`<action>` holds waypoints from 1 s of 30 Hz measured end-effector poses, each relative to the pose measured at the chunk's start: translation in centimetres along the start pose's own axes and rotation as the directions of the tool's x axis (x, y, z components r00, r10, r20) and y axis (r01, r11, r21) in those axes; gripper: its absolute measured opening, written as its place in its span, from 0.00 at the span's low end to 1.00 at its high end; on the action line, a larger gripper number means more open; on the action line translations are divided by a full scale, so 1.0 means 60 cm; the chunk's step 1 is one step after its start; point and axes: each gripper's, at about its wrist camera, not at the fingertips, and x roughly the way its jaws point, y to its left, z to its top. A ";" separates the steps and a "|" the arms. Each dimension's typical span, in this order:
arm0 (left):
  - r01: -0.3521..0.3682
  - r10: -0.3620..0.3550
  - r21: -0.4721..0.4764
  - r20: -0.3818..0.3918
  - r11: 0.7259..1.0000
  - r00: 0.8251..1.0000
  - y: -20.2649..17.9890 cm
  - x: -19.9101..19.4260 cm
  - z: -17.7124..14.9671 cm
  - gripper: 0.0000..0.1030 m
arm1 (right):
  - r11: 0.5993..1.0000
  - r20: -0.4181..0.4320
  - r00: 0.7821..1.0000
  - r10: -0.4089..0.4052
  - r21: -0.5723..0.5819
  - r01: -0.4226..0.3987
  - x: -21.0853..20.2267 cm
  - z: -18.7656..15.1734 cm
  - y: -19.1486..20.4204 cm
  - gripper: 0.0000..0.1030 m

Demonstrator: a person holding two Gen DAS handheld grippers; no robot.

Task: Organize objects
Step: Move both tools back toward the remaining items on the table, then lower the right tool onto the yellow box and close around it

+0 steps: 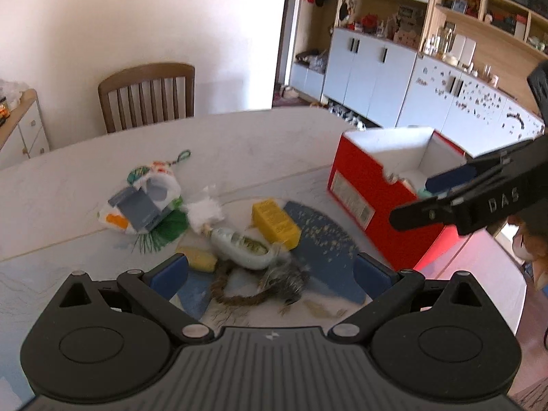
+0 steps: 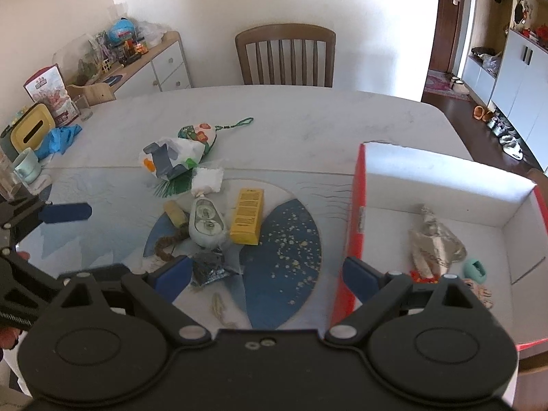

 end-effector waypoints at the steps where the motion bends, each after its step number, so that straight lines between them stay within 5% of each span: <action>1: 0.001 -0.001 -0.003 -0.010 1.000 1.000 0.005 0.006 -0.003 1.00 | 1.000 -0.002 1.000 -0.003 -0.001 0.003 0.006 0.002 0.003 0.91; 19: -0.149 0.146 -0.030 -0.083 0.988 0.986 0.096 0.124 -0.002 1.00 | 0.999 -0.059 0.998 -0.026 -0.025 0.025 0.123 0.045 0.032 0.81; 30: -0.151 0.152 0.022 -0.106 0.988 0.983 0.133 0.186 0.001 0.99 | 0.999 -0.108 0.993 -0.040 -0.015 0.039 0.180 0.054 0.027 0.71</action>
